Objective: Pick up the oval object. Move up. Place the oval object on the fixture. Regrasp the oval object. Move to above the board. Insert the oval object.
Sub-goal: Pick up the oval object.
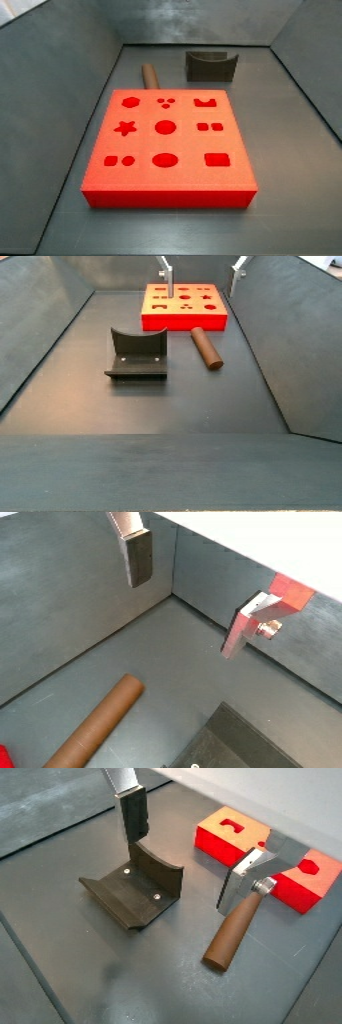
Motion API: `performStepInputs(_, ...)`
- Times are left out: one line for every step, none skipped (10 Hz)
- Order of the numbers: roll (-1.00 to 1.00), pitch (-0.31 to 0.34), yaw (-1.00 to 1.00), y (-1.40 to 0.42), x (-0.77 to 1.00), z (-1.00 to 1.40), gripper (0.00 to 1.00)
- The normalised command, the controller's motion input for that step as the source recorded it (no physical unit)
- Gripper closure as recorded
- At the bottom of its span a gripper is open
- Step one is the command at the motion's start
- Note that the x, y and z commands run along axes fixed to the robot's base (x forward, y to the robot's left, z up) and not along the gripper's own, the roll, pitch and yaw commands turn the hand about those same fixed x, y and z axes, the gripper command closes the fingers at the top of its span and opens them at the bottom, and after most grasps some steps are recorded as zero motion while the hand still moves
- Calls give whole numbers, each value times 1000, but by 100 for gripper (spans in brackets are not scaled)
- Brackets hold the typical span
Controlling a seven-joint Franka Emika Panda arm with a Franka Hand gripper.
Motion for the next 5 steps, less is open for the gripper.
performStepInputs(0,0,0,-306,-134,-223,0)
performStepInputs(-167,0,31,0,-69,-197,0)
performStepInputs(53,-261,483,-557,-494,-349,0)
performStepInputs(0,159,237,-940,117,-860,0)
performStepInputs(0,143,197,-971,143,-831,0)
